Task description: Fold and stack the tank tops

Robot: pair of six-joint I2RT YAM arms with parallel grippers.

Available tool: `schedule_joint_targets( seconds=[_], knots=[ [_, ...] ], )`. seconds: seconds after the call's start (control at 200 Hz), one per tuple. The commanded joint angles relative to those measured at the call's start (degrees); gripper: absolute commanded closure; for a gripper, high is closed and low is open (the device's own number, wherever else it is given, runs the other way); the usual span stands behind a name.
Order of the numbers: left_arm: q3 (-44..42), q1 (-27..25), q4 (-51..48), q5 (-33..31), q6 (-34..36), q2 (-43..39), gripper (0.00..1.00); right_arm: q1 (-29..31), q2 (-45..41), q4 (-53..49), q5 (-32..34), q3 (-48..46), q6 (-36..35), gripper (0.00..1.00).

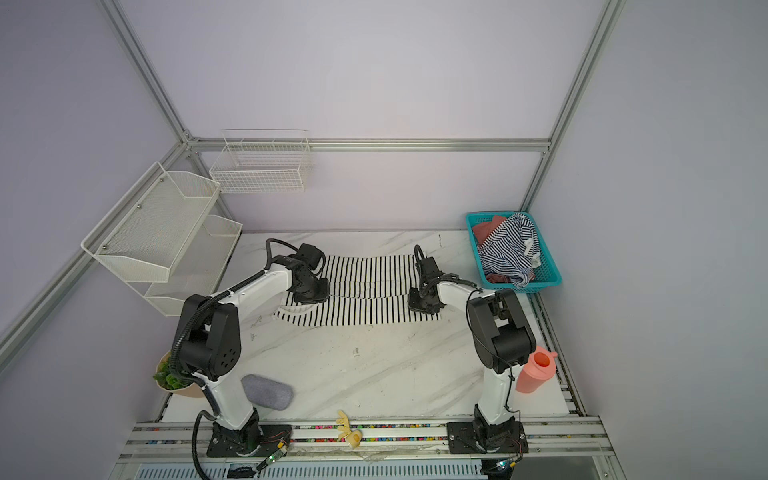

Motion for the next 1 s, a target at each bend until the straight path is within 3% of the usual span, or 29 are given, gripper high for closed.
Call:
schedule_joint_targets(
  seconds=[0.0,0.5,0.62,0.995],
  knots=[
    [-2.4,0.2,3.8,1.3,-1.0,0.2,0.7,-0.3,0.5,1.9,-0.6,-1.6,0.4,0.67],
    [-13.2,1.3,5.1,-1.5,-2.3,1.0,0.62,-0.3,-3.6,0.9,2.4,-12.5,1.8,0.54],
    [-16.4,1.2,5.7,-1.2,-3.3,-0.7,0.62,-0.1,-6.5,-0.8,4.6,-15.4,2.3,0.49],
    [-29.5,1.3,7.8,0.7,-8.3,-10.6,0.62,1.4,-13.6,-3.6,6.1,-23.4,5.9,0.51]
  ],
)
